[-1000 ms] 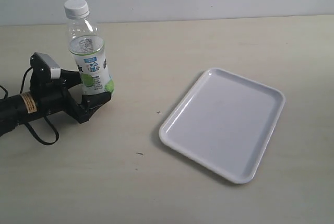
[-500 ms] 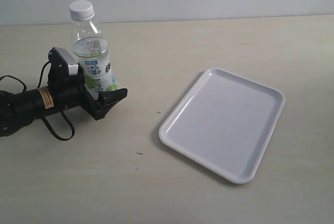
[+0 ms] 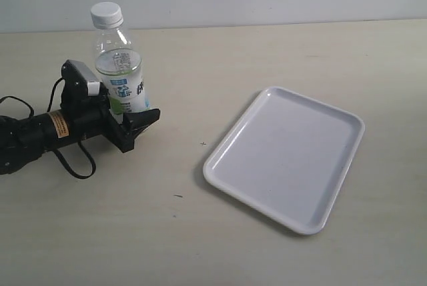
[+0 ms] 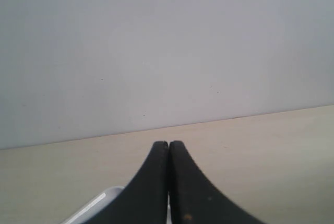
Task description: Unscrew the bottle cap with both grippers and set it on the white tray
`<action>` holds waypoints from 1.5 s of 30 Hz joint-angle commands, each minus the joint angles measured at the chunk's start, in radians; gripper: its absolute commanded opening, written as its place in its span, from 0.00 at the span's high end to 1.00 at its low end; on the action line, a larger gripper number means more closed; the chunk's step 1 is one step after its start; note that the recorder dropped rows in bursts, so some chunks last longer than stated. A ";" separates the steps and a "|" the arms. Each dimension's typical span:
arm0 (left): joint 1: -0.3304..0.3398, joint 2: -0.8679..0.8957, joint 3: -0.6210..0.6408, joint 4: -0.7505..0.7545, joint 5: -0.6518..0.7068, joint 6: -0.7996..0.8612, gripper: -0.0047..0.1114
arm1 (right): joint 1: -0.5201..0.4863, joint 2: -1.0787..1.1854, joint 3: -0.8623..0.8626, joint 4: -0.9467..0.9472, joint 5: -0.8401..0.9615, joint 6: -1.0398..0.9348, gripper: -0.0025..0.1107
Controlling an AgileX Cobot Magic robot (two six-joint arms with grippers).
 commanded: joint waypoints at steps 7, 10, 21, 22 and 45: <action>-0.002 0.003 -0.030 0.074 -0.018 0.022 0.95 | 0.001 -0.006 0.005 -0.008 -0.005 0.003 0.98; -0.002 0.003 -0.042 0.121 -0.018 0.022 0.95 | 0.001 -0.006 0.005 -0.008 -0.005 0.003 0.98; 0.000 -0.042 -0.045 0.199 -0.018 0.044 0.96 | 0.001 -0.006 0.005 0.059 -0.110 0.079 0.98; 0.000 -0.042 -0.045 0.199 -0.018 0.044 0.96 | 0.001 -0.006 0.005 0.106 -0.129 0.135 0.98; 0.000 -0.047 -0.045 0.201 0.051 0.046 0.96 | 0.001 0.225 -0.240 0.444 -0.519 -0.039 0.98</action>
